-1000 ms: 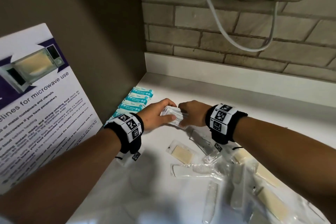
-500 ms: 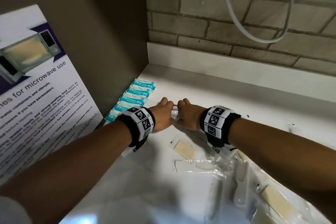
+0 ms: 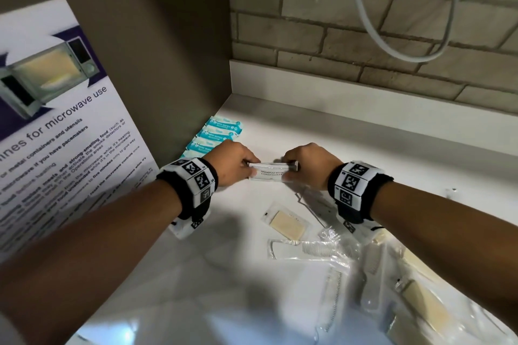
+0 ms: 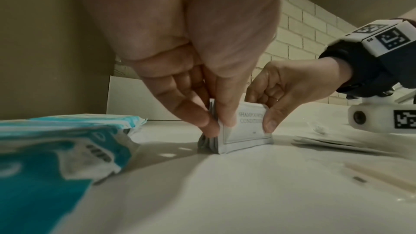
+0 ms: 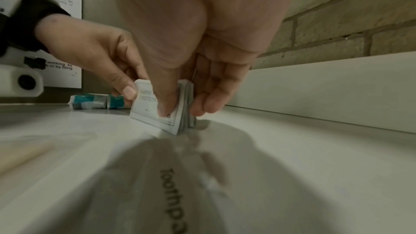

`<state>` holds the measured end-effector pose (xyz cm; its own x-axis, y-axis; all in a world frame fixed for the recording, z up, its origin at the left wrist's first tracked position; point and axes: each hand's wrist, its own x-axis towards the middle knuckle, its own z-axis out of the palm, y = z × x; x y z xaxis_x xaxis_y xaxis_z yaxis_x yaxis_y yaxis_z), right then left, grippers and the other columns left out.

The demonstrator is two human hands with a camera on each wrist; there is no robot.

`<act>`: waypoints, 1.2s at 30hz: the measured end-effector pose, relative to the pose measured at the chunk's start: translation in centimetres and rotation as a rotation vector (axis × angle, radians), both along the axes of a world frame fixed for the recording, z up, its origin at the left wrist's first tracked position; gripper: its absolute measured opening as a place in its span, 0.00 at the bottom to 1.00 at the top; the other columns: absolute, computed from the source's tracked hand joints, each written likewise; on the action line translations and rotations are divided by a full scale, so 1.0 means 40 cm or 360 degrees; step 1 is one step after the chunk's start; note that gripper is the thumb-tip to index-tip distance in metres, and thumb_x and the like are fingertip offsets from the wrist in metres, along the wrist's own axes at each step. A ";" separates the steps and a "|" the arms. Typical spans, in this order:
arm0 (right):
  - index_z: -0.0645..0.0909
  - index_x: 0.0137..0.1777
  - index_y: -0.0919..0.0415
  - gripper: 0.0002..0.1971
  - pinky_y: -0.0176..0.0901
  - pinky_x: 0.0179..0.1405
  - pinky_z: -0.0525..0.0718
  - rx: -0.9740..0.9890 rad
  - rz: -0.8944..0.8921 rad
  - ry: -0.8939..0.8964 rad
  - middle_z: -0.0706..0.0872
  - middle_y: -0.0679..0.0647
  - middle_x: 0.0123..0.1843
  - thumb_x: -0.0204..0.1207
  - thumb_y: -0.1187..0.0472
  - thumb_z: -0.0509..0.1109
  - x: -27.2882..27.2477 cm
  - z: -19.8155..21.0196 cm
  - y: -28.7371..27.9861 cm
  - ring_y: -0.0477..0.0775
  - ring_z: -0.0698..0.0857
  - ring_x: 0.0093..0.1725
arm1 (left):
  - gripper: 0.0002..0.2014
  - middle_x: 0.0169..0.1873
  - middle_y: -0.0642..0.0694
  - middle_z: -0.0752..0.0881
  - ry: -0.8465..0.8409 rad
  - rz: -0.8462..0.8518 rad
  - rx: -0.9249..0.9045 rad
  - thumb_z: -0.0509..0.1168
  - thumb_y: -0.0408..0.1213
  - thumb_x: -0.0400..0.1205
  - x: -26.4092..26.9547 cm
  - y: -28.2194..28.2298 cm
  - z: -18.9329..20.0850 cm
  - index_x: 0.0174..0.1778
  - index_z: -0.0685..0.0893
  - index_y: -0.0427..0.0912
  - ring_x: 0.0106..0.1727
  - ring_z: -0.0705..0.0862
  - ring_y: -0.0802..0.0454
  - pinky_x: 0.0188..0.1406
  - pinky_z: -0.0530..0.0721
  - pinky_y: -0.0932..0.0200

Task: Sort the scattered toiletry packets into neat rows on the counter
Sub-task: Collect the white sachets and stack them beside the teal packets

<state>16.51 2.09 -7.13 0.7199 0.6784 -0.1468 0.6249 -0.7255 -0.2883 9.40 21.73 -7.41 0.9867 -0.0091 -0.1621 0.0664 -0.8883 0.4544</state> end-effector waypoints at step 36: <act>0.83 0.64 0.58 0.21 0.42 0.51 0.86 0.0083 -0.0483 0.0478 0.89 0.52 0.51 0.70 0.59 0.71 0.224 -0.009 0.093 0.53 0.86 0.41 | 0.22 0.65 0.42 0.83 0.0137 -0.0011 0.0222 0.66 0.38 0.80 0.337 0.031 -0.017 0.71 0.76 0.41 0.65 0.82 0.42 0.61 0.78 0.57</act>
